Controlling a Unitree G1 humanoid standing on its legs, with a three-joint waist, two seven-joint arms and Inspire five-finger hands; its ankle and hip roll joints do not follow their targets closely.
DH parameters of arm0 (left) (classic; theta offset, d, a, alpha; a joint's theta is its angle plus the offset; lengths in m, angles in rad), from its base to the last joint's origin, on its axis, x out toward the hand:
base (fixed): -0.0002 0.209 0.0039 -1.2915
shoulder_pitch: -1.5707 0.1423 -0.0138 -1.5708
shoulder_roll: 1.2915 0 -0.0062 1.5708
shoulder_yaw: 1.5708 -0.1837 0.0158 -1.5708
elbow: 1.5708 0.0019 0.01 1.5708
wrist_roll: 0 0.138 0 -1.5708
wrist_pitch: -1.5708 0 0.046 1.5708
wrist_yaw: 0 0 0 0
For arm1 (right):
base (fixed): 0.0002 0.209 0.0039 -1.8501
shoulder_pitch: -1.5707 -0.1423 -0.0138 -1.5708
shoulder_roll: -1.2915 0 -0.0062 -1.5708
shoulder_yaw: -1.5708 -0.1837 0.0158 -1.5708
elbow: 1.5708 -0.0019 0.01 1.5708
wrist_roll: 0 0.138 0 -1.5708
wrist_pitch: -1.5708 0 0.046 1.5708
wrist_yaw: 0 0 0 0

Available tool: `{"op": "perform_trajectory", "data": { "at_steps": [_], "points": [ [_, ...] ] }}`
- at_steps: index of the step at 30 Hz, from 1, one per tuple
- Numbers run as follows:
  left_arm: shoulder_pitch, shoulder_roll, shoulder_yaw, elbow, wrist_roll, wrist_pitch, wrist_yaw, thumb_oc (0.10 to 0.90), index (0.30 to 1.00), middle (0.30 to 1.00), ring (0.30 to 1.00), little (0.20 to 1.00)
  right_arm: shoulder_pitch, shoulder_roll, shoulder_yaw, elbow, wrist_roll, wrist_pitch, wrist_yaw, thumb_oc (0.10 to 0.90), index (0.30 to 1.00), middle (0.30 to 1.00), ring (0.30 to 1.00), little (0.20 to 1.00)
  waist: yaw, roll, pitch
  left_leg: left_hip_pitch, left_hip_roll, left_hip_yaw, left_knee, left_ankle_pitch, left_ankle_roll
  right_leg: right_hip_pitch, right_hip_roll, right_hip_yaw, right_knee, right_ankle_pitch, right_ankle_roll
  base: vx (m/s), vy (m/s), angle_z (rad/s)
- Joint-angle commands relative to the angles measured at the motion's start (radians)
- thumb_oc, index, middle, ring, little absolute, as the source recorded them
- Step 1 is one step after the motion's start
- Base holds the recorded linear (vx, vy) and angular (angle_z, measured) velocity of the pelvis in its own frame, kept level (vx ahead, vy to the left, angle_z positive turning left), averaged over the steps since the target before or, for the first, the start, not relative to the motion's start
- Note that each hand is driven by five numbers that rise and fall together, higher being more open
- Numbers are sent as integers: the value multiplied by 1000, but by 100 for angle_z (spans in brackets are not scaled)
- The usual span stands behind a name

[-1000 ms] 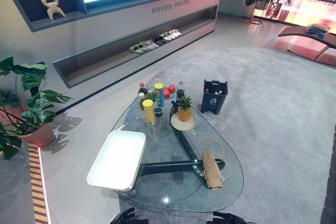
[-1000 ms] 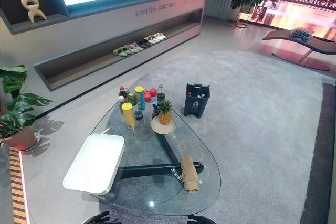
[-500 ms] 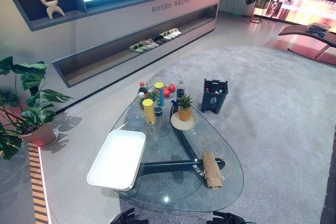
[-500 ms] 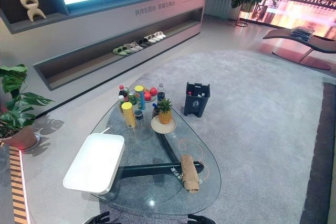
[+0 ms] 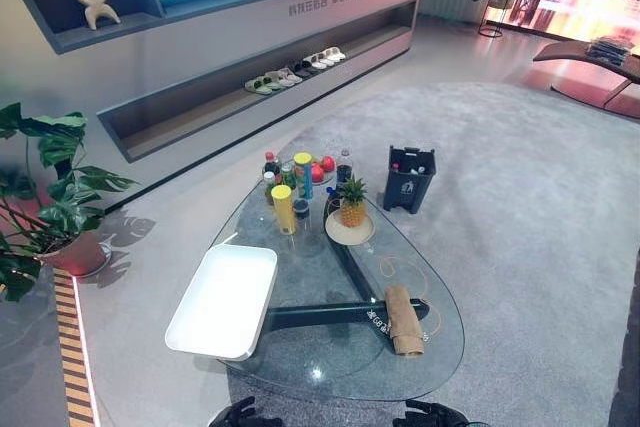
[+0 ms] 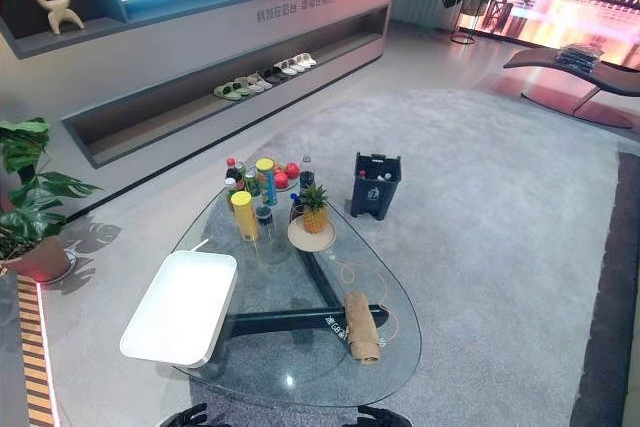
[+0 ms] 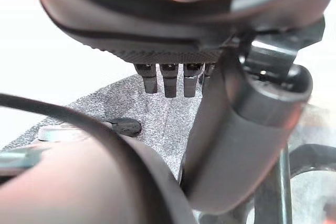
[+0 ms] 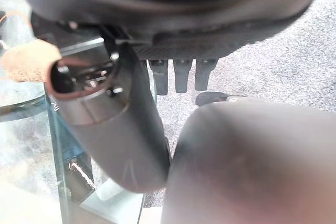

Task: Wipe the table with a cloth and put it in the basket.

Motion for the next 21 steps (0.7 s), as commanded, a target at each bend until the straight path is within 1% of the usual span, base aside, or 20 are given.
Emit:
{"op": "perform_trajectory", "data": {
  "at_steps": [1, 4, 7, 9, 10, 12, 13, 15, 17, 18, 20, 21],
  "points": [
    [-71, -36, -20, 26, 33, -30, 29, 800, 900, 900, 900, 900, -20, -22, 43, 52, -60, -65, -49, 800, 900, 900, 900, 900, 12, -16, 21, 2, -31, -20, 6, -67, 21, -1, -49, -46, 11, -5, 59, 78, -9, 0],
    [-61, -38, -19, 20, 52, -28, 42, 800, 900, 900, 900, 900, -23, -26, 46, 30, -83, -119, -78, 800, 900, 900, 900, 900, 16, -22, 18, -6, -33, -21, 15, -67, 20, -7, -51, -44, 11, 0, 63, 78, -15, 0],
    [-64, -32, -26, 10, 54, -20, 48, 800, 900, 900, 900, 900, -36, -36, 53, -6, -87, -149, -105, 800, 900, 900, 900, 900, 18, -27, 25, -25, -33, -15, 38, -73, 20, -21, -54, -43, 20, 2, 64, 14, -19, 0],
    [-69, -18, -36, -6, 46, -12, 46, 800, 900, 900, 900, 900, -51, -53, 61, -61, -60, -169, -130, 800, 900, 900, 900, 900, 22, -32, 36, -51, -36, -12, 64, -77, 23, -41, -56, -42, 31, 2, 63, -19, -46, -1],
    [-73, -8, -43, -13, 32, -13, 41, 800, 900, 900, 900, 900, -66, -63, 61, -95, -47, -206, -153, 800, 900, 900, 900, 900, 26, -33, 46, -67, -39, -16, 72, -77, 28, -56, -53, -39, 36, 4, 61, -21, -36, -2],
    [-79, -8, -48, -17, 26, -7, 41, 800, 900, 900, 900, 900, -77, -64, 64, -119, -34, -235, -192, 800, 900, 900, 900, 900, 27, -29, 53, -79, -43, -19, 71, -74, 33, -71, -50, -37, 38, 7, 61, 0, 0, 0],
    [-80, -8, -55, -23, 19, -3, 44, 800, 900, 900, 900, 900, -78, -64, 68, -156, -30, -231, -219, 800, 900, 900, 900, 900, 25, -26, 60, -81, -45, -22, 67, -72, 37, -76, -50, -35, 39, 8, 60, 0, 0, 0],
    [-73, -7, -72, -54, -4, 6, 61, 800, 900, 900, 900, 900, -73, -67, 83, -291, -30, -189, -302, 800, 900, 900, 900, 900, 17, -22, 82, -95, -46, -23, 70, -71, 41, -94, -50, -33, 47, 7, 59, -18, -12, 0],
    [-71, -6, -84, -82, -23, 9, 75, 800, 900, 900, 900, 900, -75, -78, 104, -403, -74, -153, -390, 800, 900, 900, 900, 900, 12, -22, 108, -115, -46, -24, 79, -69, 42, -118, -49, -30, 62, 6, 58, -75, -29, 0],
    [-70, -5, -88, -90, -29, 8, 80, 800, 900, 900, 900, 900, -76, -83, 111, -439, -89, -141, -425, 800, 900, 900, 900, 900, 10, -22, 118, -123, -47, -25, 83, -68, 43, -126, -48, -29, 67, 7, 57, -112, -28, 1],
    [-73, -5, -103, -115, -55, -6, 104, 800, 900, 900, 900, 900, -86, -106, 126, -560, -119, -100, -517, 800, 900, 900, 900, 900, 1, -21, 159, -157, -50, -27, 100, -66, 45, -163, -46, -24, 87, 7, 54, -133, -18, 4],
    [-76, -4, -106, -121, -66, -12, 111, 800, 900, 900, 900, 900, -91, -113, 129, -599, -125, -89, -541, 800, 900, 900, 900, 900, -3, -21, 172, -169, -51, -26, 105, -66, 46, -177, -45, -21, 93, 8, 52, -101, -3, 4]
  ]
}}
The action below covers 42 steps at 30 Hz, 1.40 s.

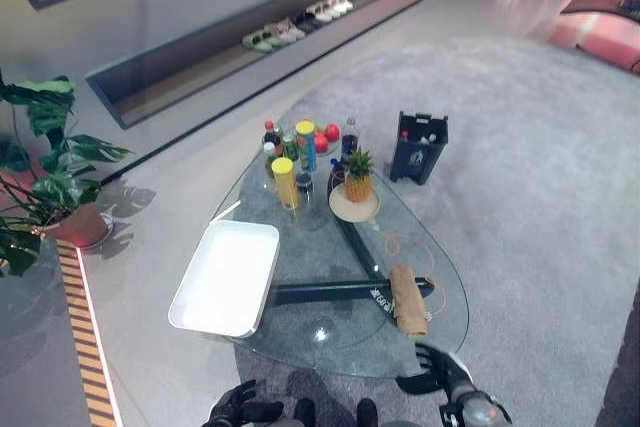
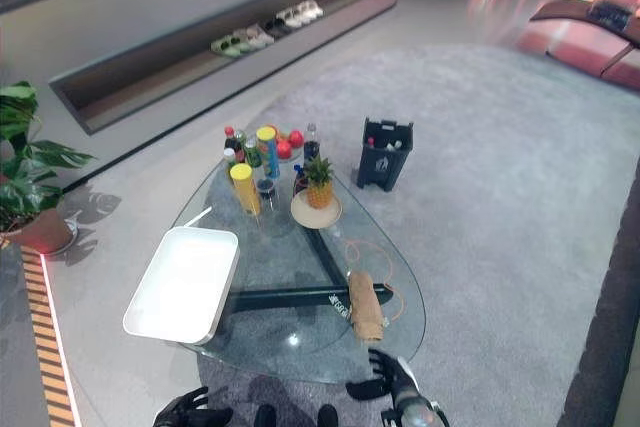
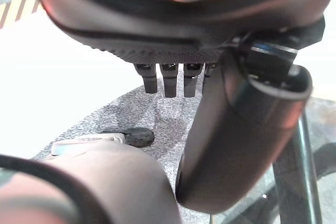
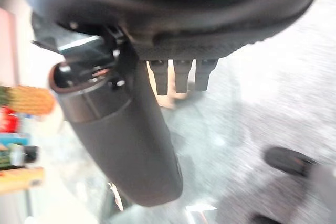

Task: Wipe the table with a cloth and put it in the basket.

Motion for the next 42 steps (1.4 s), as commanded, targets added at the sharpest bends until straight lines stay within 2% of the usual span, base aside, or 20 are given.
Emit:
{"op": "perform_trajectory", "data": {
  "at_steps": [1, 7, 13, 15, 19, 27, 37, 42],
  "points": [
    [-51, -24, -42, 9, -61, -37, 40, 800, 900, 900, 900, 900, -76, -45, 12, -136, -47, 4, -137, 800, 900, 900, 900, 900, -9, -36, 61, -55, -43, -15, 100, -90, 44, -75, -40, -18, 90, -24, 41, -93, 2, -1],
    [-109, -23, -64, -37, -112, -59, 59, 800, 900, 900, 900, 900, -164, -76, 43, -285, -92, 11, -328, 800, 900, 900, 900, 900, -19, -28, 165, -167, -50, -12, 167, -86, 47, -188, -33, -11, 164, -29, 25, -113, 20, -2],
    [-166, -27, -84, -51, -148, -82, 75, 800, 900, 900, 900, 900, -261, -74, 41, -325, -112, 24, -469, 800, 900, 900, 900, 900, -21, -17, 223, -246, -58, -12, 209, -83, 47, -267, -32, -13, 205, -31, 16, -85, 30, -3],
    [-194, -37, -97, -54, -167, -92, 90, 800, 900, 900, 900, 900, -309, -71, 29, -355, -131, 41, -549, 800, 900, 900, 900, 900, -24, -12, 252, -293, -64, -7, 243, -83, 45, -310, -34, -17, 230, -31, 10, -91, 67, -10],
    [-213, -41, -98, -50, -181, -98, 94, 800, 900, 900, 900, 900, -348, -81, 12, -395, -150, 63, -608, 800, 900, 900, 900, 900, -28, -6, 288, -351, -74, 1, 292, -87, 45, -360, -38, -17, 259, -30, 6, -69, 66, -8],
    [-242, -38, -104, -32, -200, -99, 90, 800, 900, 900, 900, 900, -442, -98, 22, -401, -155, 97, -678, 800, 900, 900, 900, 900, -27, 5, 290, -484, -82, 16, 363, -92, 49, -490, -45, -18, 314, -29, 0, -29, 60, -1],
    [-264, -39, -109, -58, -220, -91, 103, 800, 900, 900, 900, 900, -568, -125, -13, -382, -75, 141, -760, 800, 900, 900, 900, 900, -8, 14, 290, -636, -91, 29, 415, -87, 57, -652, -52, -27, 380, -22, 5, -7, 52, 2],
    [-263, -43, -119, -82, -233, -85, 117, 800, 900, 900, 900, 900, -576, -128, -17, -378, -46, 141, -743, 800, 900, 900, 900, 900, -5, 22, 290, -683, -94, 27, 418, -80, 61, -705, -50, -25, 391, -14, 5, 5, 53, 0]
  ]
}}
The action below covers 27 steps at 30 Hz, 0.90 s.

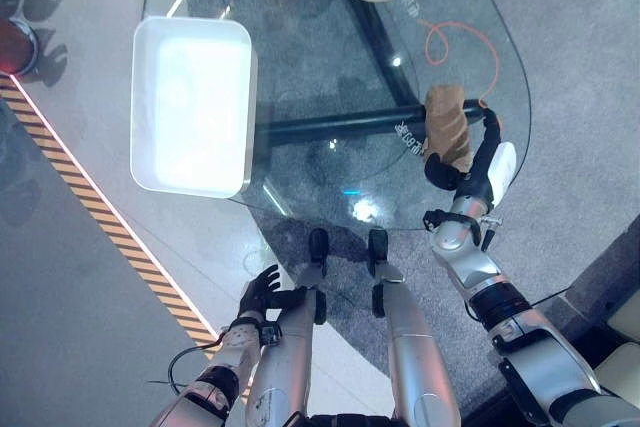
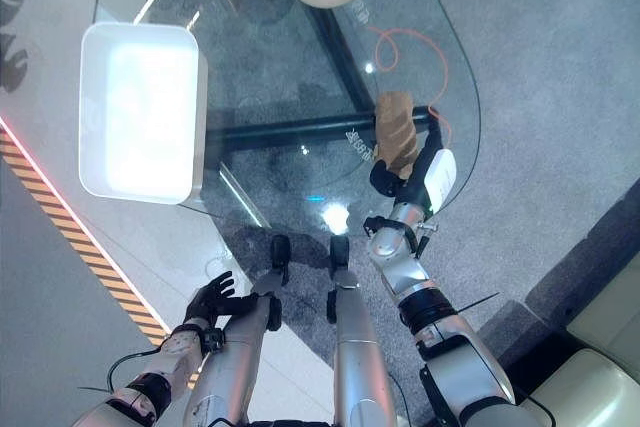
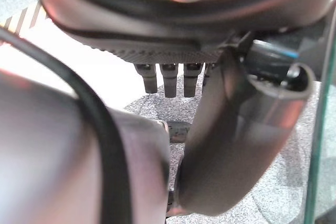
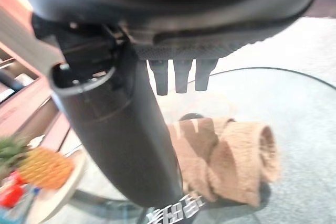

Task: Wipe the table with a cloth and put it in the basket.

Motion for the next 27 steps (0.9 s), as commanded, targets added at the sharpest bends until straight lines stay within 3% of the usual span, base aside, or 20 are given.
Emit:
{"op": "perform_trajectory", "data": {
  "at_steps": [1, 14, 27],
  "points": [
    [64, -23, -5, -3, -17, -4, 30, 800, 900, 900, 900, 900, -2, -60, -17, -133, 15, -28, -48, 800, 900, 900, 900, 900, -13, 5, -13, -53, -48, -14, 128, -98, 45, 0, -11, -62, -25, 19, -3, 1, 35, -1],
    [66, -21, -16, -45, -35, -3, 47, 800, 900, 900, 900, 900, -24, -54, -17, -104, 129, 6, -75, 800, 900, 900, 900, 900, -2, 10, -13, -137, -56, -24, 165, -100, 46, -79, -13, -62, -9, 33, 1, 1, 5, 0],
    [48, -22, -27, -61, -50, 12, 54, 800, 900, 900, 900, 900, -100, -78, -13, -90, 108, 16, -60, 800, 900, 900, 900, 900, 6, 15, -13, -191, -58, -33, 198, -103, 47, -138, -16, -60, 14, 43, 6, 0, 0, 0]
  ]
}}
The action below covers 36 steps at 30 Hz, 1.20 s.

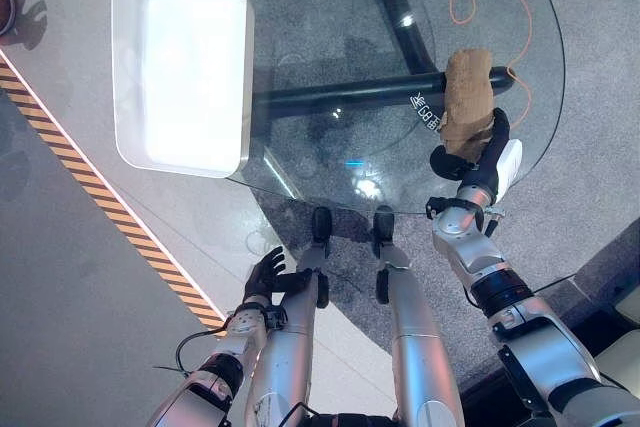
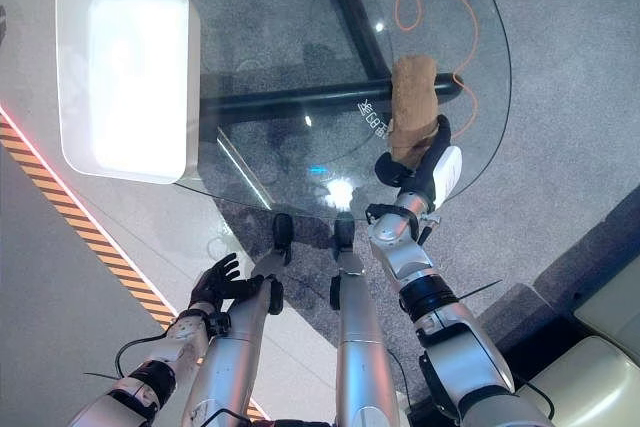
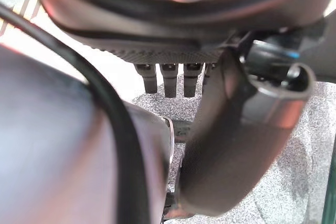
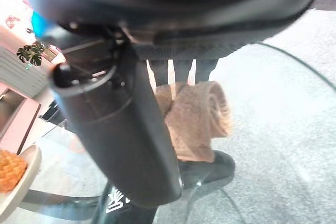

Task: Wipe the table with a cloth and put it in the basket.

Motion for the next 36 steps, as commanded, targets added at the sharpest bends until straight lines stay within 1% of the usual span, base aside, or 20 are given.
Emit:
{"op": "perform_trajectory", "data": {
  "at_steps": [1, 7, 12, 13, 14, 15, 20, 25, 36],
  "points": [
    [78, -25, -12, -1, -13, 13, 27, 800, 900, 900, 900, 900, -29, -74, -17, -85, -44, -26, -46, 800, 900, 900, 900, 900, -3, 10, -15, -56, -50, -28, 131, -99, 33, -19, -9, -60, -27, 39, 1, 0, 0, 0],
    [77, -16, -11, -2, -16, 22, 20, 800, 900, 900, 900, 900, -82, -109, -20, -45, -19, -38, -47, 800, 900, 900, 900, 900, 8, 12, -15, -75, -51, -33, 135, -97, 35, -40, -9, -65, -26, 46, 4, 0, 0, 0],
    [78, -13, -16, -9, -23, 26, 24, 800, 900, 900, 900, 900, -115, -121, -26, -24, -1, -29, -36, 800, 900, 900, 900, 900, 14, 14, -15, -97, -53, -39, 145, -98, 33, -60, -8, -67, -18, 47, 6, 8, 10, 2],
    [75, -14, -17, -10, -26, 26, 25, 800, 900, 900, 900, 900, -125, -121, -24, -17, 3, -24, -34, 685, 801, 801, 801, 785, 16, 15, -15, -103, -53, -40, 147, -98, 33, -66, -8, -67, -15, 47, 6, 0, 0, 0],
    [74, -13, -16, -13, -31, 25, 26, 800, 900, 900, 900, 900, -131, -121, -22, -13, 9, -21, -32, 473, 620, 620, 620, 573, 17, 16, -15, -107, -53, -40, 148, -98, 33, -71, -8, -68, -14, 47, 6, 0, 0, 0],
    [74, -13, -16, -15, -35, 22, 25, 800, 900, 900, 900, 900, -136, -120, -21, -5, 17, -17, -29, 100, 300, 300, 300, 200, 19, 16, -15, -113, -54, -41, 149, -98, 34, -76, -8, -69, -13, 47, 7, 0, 0, 0],
    [75, -12, -22, -19, -37, 21, 19, 800, 900, 900, 900, 900, -148, -124, -10, 26, 59, -17, -17, 100, 300, 300, 300, 200, 25, 19, -15, -130, -57, -47, 154, -97, 35, -93, -10, -71, -9, 50, 8, 0, 0, 0],
    [79, -17, -26, -24, -42, 11, 22, 800, 900, 900, 900, 900, -151, -119, -8, 32, 64, -14, -19, 100, 300, 300, 300, 200, 26, 22, -15, -141, -59, -47, 160, -100, 36, -105, -9, -68, -5, 50, 8, 4, 28, 1],
    [73, -18, -27, -32, -60, 7, 19, 800, 900, 900, 900, 900, -152, -108, -11, 49, 80, -34, 2, 100, 300, 300, 300, 200, 25, 26, -15, -157, -64, -44, 171, -105, 41, -123, -6, -61, 7, 54, 14, 2, 22, 1]
  ]
}}
